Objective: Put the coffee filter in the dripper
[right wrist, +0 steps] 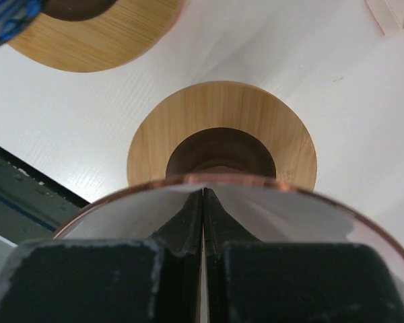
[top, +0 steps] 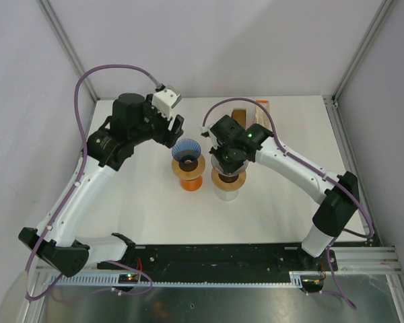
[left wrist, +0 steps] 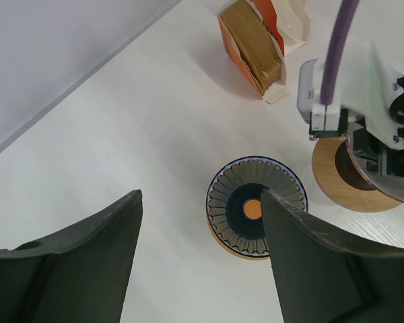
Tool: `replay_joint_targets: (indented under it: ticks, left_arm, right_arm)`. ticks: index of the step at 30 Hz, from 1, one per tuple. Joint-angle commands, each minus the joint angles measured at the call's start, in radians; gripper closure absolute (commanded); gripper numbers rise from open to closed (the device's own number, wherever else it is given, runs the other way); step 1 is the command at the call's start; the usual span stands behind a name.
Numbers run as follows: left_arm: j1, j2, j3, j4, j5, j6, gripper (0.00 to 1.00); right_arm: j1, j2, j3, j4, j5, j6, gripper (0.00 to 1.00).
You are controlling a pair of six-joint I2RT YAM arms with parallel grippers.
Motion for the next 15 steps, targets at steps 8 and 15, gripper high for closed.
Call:
replay_joint_targets:
  ticks: [8,15]
  left_arm:
    - [0.010,-0.018,0.003,0.032,0.021,-0.003,0.24]
    - [0.011,-0.018,0.010,0.032,0.022,0.000,0.24]
  right_arm:
    - [0.009,0.028,0.056,-0.037,0.044,-0.020,1.00]
    - [0.008,0.017,0.101,-0.044,0.076,-0.027,1.00]
